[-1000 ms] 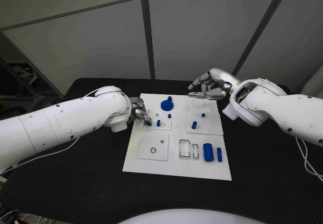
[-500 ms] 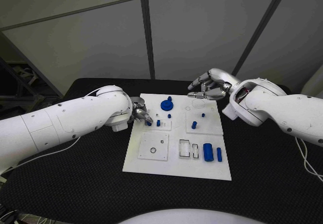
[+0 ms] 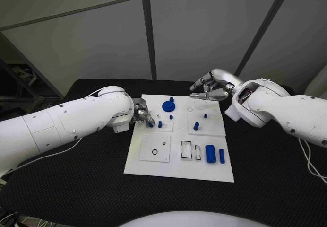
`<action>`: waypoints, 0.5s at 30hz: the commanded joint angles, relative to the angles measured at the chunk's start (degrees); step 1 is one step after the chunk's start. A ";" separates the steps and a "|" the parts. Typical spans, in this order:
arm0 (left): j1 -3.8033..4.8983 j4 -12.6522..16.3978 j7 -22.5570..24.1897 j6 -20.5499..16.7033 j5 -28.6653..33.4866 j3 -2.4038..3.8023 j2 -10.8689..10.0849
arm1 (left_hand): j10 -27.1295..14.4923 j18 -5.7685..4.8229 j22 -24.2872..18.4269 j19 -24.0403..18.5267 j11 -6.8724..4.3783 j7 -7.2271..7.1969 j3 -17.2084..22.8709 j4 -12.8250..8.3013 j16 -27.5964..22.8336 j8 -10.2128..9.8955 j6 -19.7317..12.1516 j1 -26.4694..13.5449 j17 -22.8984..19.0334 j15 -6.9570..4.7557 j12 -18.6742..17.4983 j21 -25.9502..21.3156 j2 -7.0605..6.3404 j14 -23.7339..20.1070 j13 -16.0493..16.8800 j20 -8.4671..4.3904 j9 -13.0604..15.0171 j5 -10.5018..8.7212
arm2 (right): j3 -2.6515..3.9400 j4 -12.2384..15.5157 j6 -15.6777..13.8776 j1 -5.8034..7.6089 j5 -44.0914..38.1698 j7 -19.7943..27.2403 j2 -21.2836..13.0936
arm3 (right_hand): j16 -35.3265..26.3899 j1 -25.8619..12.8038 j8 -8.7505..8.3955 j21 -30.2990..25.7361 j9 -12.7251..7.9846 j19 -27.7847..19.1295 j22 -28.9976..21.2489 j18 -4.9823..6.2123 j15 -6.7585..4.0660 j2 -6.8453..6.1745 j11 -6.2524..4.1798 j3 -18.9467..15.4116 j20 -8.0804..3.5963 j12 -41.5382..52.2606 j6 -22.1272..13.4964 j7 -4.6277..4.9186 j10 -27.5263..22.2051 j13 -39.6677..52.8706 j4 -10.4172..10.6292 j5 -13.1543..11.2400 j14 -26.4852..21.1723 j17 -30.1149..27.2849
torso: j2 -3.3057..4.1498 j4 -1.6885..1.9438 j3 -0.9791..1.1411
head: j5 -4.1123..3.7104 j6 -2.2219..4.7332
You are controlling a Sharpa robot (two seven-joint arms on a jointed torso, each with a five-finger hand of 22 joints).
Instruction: Assemble the parts on the task board
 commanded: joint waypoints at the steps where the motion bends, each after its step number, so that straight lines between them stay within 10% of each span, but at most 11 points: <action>1: -0.20 -0.23 -0.97 2.02 -0.07 -0.16 0.07 | -0.12 -4.17 6.67 0.10 -0.37 0.07 -0.20 0.61 0.34 -0.27 0.37 -0.35 12.80 -0.35 0.31 0.24 -0.56 5.44 0.08 -0.41 -0.18 -0.39 | 0.03 0.11 0.18 0.11 -0.13 0.57 -0.02 | -0.32 -0.43 -0.31 -0.16 0.06 0.46 0.54 0.81 -0.07 -0.06 -0.07 0.20 -0.09 0.19 0.42 -0.08 0.08 0.00 0.28 0.18 0.50 0.01 | -0.02 0.05 -0.02 | 0.04 0.00; 15: -0.20 -0.90 -1.42 1.14 -0.07 -0.16 0.13 | -0.19 -4.23 6.98 0.26 -0.48 -0.06 -3.09 5.40 0.26 -0.45 1.14 -1.52 12.69 -0.61 0.35 0.36 -3.04 5.41 0.07 -0.69 -0.03 -4.78 | 0.03 0.27 0.05 0.11 -0.13 0.52 -0.20 | -0.32 -0.43 -0.31 -0.16 0.06 0.46 0.54 0.81 -0.07 -0.06 -0.07 0.20 -0.09 0.19 0.42 -0.08 0.08 0.00 0.28 0.18 0.50 0.01 | 0.01 0.04 0.01 | 0.04 0.00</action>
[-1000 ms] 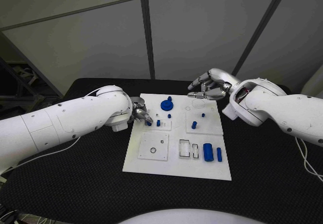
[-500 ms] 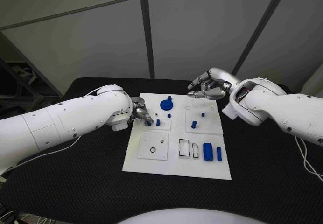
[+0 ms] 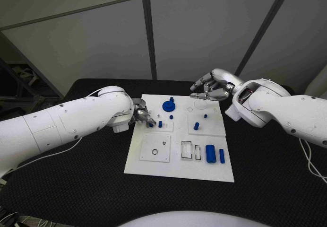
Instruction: Assemble the parts on the task board
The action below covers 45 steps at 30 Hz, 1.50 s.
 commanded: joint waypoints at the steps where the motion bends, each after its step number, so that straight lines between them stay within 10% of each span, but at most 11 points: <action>1: -0.13 -0.35 -1.10 0.40 -0.18 -0.12 0.04 | -0.07 -4.24 7.00 0.06 -0.15 -0.01 -0.43 0.98 0.25 -0.41 0.39 -0.05 12.68 -0.07 0.10 0.14 -0.88 5.51 -0.01 -0.49 0.08 -0.69 | 0.03 0.19 0.04 0.11 -0.12 0.51 -0.08 | -0.32 -0.43 -0.31 -0.16 0.07 0.46 0.55 0.80 -0.07 -0.06 -0.07 0.20 -0.09 0.19 0.42 -0.08 0.08 0.00 0.29 0.18 0.50 0.02 | -0.01 0.01 0.00 | 0.00 0.03; 16: -0.14 -0.05 -0.92 -1.63 0.69 0.11 -0.58 | -0.16 -4.25 7.14 0.12 -0.12 0.08 -4.46 6.13 0.17 -0.51 0.83 0.02 12.58 -0.13 0.24 0.08 -3.75 5.48 0.04 -0.62 0.56 -3.96 | 0.03 0.18 0.05 0.11 -0.12 0.47 -0.20 | -0.39 -0.50 -0.33 -0.22 0.07 0.44 0.50 0.82 -0.07 -0.10 -0.06 0.18 -0.09 0.10 0.40 -0.08 0.02 -0.08 0.31 0.18 0.49 -0.02 | -0.02 0.04 -0.03 | -0.09 0.17; 32: -0.12 1.03 0.20 -6.22 7.19 3.86 -2.36 | -1.60 -3.76 5.73 -1.00 0.35 0.84 -8.08 13.64 -1.14 -2.17 -1.93 1.14 11.35 0.52 -2.08 -1.88 -5.28 5.10 -0.76 -0.15 0.83 -3.94 | 0.02 -0.34 -0.04 0.11 -0.12 0.54 -0.01 | -0.51 -0.56 -0.35 -0.39 0.07 0.37 0.36 0.85 -0.06 -0.14 -0.06 0.16 -0.09 0.02 0.36 -0.07 -0.03 -0.16 0.33 0.18 0.47 -0.13 | -0.02 0.05 0.00 | -0.21 0.24; 38: 0.06 0.77 8.68 -12.13 10.56 4.34 -2.71 | -13.57 0.19 -7.32 -11.68 2.60 3.19 -7.74 13.11 -16.19 -6.11 -5.80 6.67 -1.42 2.38 -29.34 -18.96 -5.70 -0.53 -14.29 1.25 -2.56 -3.69 | 0.02 -0.54 -0.13 0.11 -0.11 0.60 0.04 | -0.58 -0.61 -0.38 -0.48 0.06 0.34 0.28 0.87 -0.06 -0.20 -0.05 0.12 -0.09 -0.07 0.31 -0.06 -0.09 -0.23 0.34 0.18 0.45 -0.19 | -0.04 0.01 0.05 | -0.46 0.53; 41: 0.10 0.53 14.64 -15.66 10.88 4.13 -2.16 | -17.68 2.33 -16.16 -19.45 3.82 4.41 -3.79 9.35 -28.16 -8.27 -7.28 14.51 -10.90 3.27 -33.90 -31.15 -4.56 -6.34 -18.00 2.22 -5.31 -2.87 | 0.02 -0.67 -0.16 0.11 -0.09 0.63 0.14 | -0.65 -0.62 -0.38 -0.58 0.06 0.29 0.20 0.89 -0.06 -0.20 -0.05 0.12 -0.09 -0.12 0.31 -0.06 -0.12 -0.28 0.34 0.18 0.44 -0.26 | -0.02 -0.02 0.03 | -0.63 0.74; 43: 0.11 0.48 19.55 -19.00 10.08 3.38 -1.62 | -18.12 3.04 -19.75 -22.32 4.64 5.46 -0.18 6.79 -33.19 -9.20 -7.41 18.61 -14.82 4.13 -37.35 -36.35 -4.62 -9.06 -22.36 2.90 -8.21 0.90 | 0.01 -0.75 -0.17 0.10 -0.08 0.65 0.21 | -0.65 -0.62 -0.38 -0.58 0.06 0.29 0.20 0.89 -0.06 -0.20 -0.05 0.12 -0.09 -0.12 0.31 -0.06 -0.12 -0.28 0.34 0.18 0.44 -0.26 | 0.01 -0.07 0.04 | -0.67 0.90; 45: 0.12 0.43 23.96 -21.61 8.45 2.40 -1.12 | -18.84 2.98 -21.33 -23.37 5.81 6.31 2.13 5.24 -41.02 -9.32 -7.87 20.22 -21.06 4.95 -41.40 -38.95 -5.80 -13.39 -27.95 3.89 -12.12 -0.50 | 0.00 -0.80 -0.18 0.10 -0.07 0.65 0.29 | -0.65 -0.62 -0.38 -0.58 0.06 0.29 0.20 0.89 -0.06 -0.20 -0.05 0.12 -0.09 -0.12 0.31 -0.06 -0.12 -0.28 0.34 0.18 0.44 -0.26 | 0.03 -0.13 0.06 | -1.03 1.23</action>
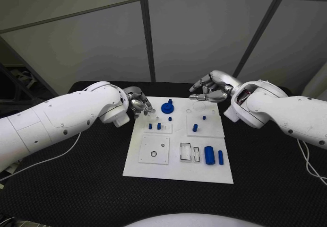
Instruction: Assemble the parts on the task board
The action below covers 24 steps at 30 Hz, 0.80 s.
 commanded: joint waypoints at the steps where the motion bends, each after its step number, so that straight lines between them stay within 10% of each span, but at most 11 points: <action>1: -0.01 -0.06 15.50 -9.80 -1.47 -1.10 0.80 | -0.92 2.12 -1.76 -1.49 1.16 0.91 1.95 -1.54 -8.63 -0.20 -0.36 1.71 -6.81 0.91 -3.90 -2.84 -1.05 -4.99 -5.35 0.90 -3.65 -2.14 | 0.01 -0.04 -0.15 0.10 -0.06 0.61 0.15 | -0.20 -0.39 -0.38 -0.18 0.09 0.29 0.21 0.89 -0.06 0.03 -0.05 0.12 -0.09 -0.12 0.31 -0.06 -0.12 -0.09 0.34 0.18 0.44 -0.04 | 0.05 -0.13 -0.01 | -0.45 0.38; 12: 0.00 -2.62 25.83 -11.70 -18.98 -5.28 4.80 | -2.59 2.59 -3.61 -0.06 2.26 1.13 0.55 -5.45 -10.39 -0.02 -0.59 3.18 -11.71 1.59 -13.40 -5.74 -3.41 -3.88 -24.94 1.93 -16.24 -4.13 | -0.06 -0.08 -0.14 0.07 -0.10 0.63 0.59 | -0.09 -0.38 -0.38 -0.04 0.09 0.37 0.33 0.86 -0.06 0.03 -0.05 0.13 -0.09 -0.07 0.30 -0.06 -0.10 -0.05 0.34 0.19 0.47 0.12 | 0.06 -0.08 0.05 | -1.36 0.74; 24: 0.01 -7.01 21.98 -4.38 -27.89 -6.67 8.95 | -4.10 1.01 3.65 10.13 1.85 0.81 -2.92 -6.02 5.05 0.26 -0.01 3.10 -2.56 -0.02 -12.88 4.92 -2.10 6.85 -34.88 0.19 -24.34 -4.05 | -0.09 -0.15 -0.02 0.06 -0.11 0.67 0.92 | -0.19 -0.35 -0.38 -0.17 0.09 0.31 0.23 0.88 -0.06 0.06 -0.05 0.17 -0.09 -0.12 0.30 -0.07 -0.13 -0.10 0.31 0.21 0.45 0.02 | 0.07 -0.15 0.02 | -1.26 0.70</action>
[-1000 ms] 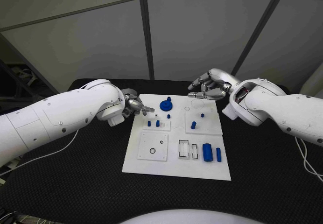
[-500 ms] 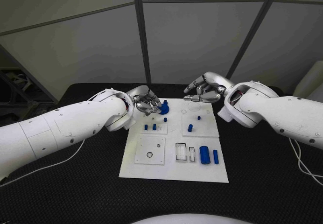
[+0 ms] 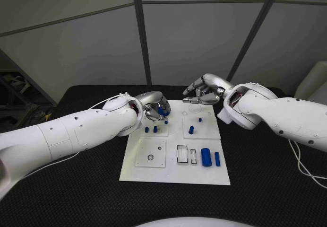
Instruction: Assemble the parts on the task board
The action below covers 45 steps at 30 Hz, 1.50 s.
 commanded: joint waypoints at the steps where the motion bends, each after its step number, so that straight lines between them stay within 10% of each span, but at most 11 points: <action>1: 0.09 -0.93 -1.07 4.99 -6.42 -0.07 0.79 | 0.64 -1.26 3.55 2.80 -0.41 -0.29 -0.41 -0.12 4.05 0.31 0.76 0.02 2.93 -0.14 0.68 4.77 0.85 2.00 -1.83 -0.30 -1.50 -0.20 | 0.01 0.03 0.00 0.09 -0.12 0.63 0.14 | -0.19 -0.35 -0.38 -0.17 0.10 0.31 0.23 0.88 -0.06 0.06 -0.05 0.17 -0.09 -0.12 0.30 -0.07 -0.13 -0.05 0.31 0.21 0.45 -0.04 | 0.00 -0.13 0.06 | 0.29 -0.15; 8: 0.09 -2.69 -2.72 8.11 -8.56 -0.19 2.02 | 1.28 -2.53 8.62 5.99 -0.46 -0.35 -0.32 -0.23 9.14 0.37 1.44 -0.10 6.71 -0.24 1.33 11.34 1.09 4.22 -4.34 -0.35 -3.54 -0.17 | 0.01 0.04 0.00 0.09 -0.12 0.61 0.21 | -0.19 -0.35 -0.38 -0.17 0.10 0.31 0.23 0.88 -0.06 0.06 -0.05 0.17 -0.09 -0.12 0.30 -0.07 -0.13 -0.05 0.31 0.21 0.45 -0.04 | 0.01 0.06 0.06 | 0.34 -0.27; 45: -0.04 -8.22 -0.95 10.90 -8.55 -0.26 5.86 | 3.23 -3.34 12.48 7.78 -0.86 -0.80 1.23 0.20 12.55 0.87 3.28 -0.71 8.75 -0.39 2.84 16.01 2.94 5.42 -7.52 -0.45 -5.94 -0.05 | 0.01 -0.20 0.19 0.09 -0.14 0.54 0.90 | -0.13 -0.27 -0.39 -0.13 0.11 0.36 0.29 0.86 -0.06 0.22 -0.05 0.30 -0.09 -0.05 0.28 -0.06 -0.13 -0.02 0.28 0.24 0.49 0.13 | -0.02 -0.03 0.05 | -0.30 -0.84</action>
